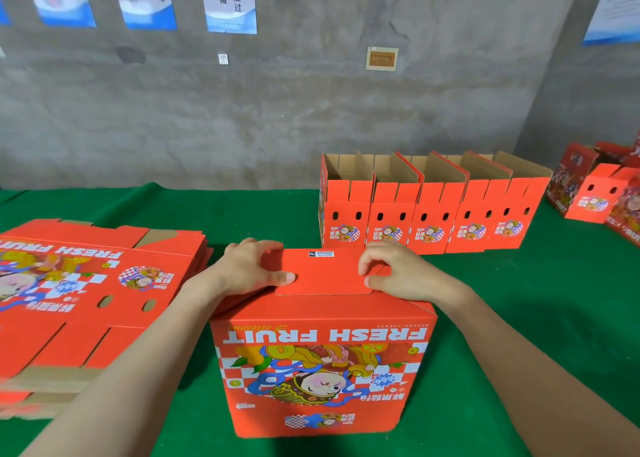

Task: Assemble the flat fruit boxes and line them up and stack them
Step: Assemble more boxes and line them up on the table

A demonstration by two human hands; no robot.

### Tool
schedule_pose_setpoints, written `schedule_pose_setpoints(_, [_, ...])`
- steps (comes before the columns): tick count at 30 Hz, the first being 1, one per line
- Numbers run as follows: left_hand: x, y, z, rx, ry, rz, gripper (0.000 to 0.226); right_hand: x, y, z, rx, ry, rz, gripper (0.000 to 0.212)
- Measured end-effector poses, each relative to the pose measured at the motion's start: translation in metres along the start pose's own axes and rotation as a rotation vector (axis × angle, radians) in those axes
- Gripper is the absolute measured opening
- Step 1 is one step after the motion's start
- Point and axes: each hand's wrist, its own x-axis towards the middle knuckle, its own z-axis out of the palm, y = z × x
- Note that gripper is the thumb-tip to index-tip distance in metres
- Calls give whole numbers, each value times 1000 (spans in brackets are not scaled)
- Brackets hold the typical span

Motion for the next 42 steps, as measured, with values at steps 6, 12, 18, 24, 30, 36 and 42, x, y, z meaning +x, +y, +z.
schedule_pose_setpoints(6, [4, 9, 4, 177, -26, -57, 86, 4, 0, 3, -1, -44, 147, 23])
schedule_pose_setpoints(12, [4, 14, 9, 197, 12, -77, 77, 2, -3, 16, -159, -2, 200, 26])
schedule_pose_setpoints(18, [1, 17, 15, 263, 62, -86, 79, 3, 0, 24, -252, 5, 191, 16])
schedule_pose_setpoints(24, [1, 13, 12, 197, 60, -56, 76, 1, 2, 21, -245, 2, 178, 12])
schedule_pose_setpoints(30, [-5, -3, 2, -121, 54, 84, 71, 1, 6, 19, -165, 55, 154, 7])
schedule_pose_setpoints(36, [-9, -24, 7, -115, 41, -87, 82, 4, 15, 18, 23, 170, 197, 21])
schedule_pose_setpoints(42, [-11, -32, 10, -160, 94, -119, 74, -11, 29, 14, 818, 499, 549, 25])
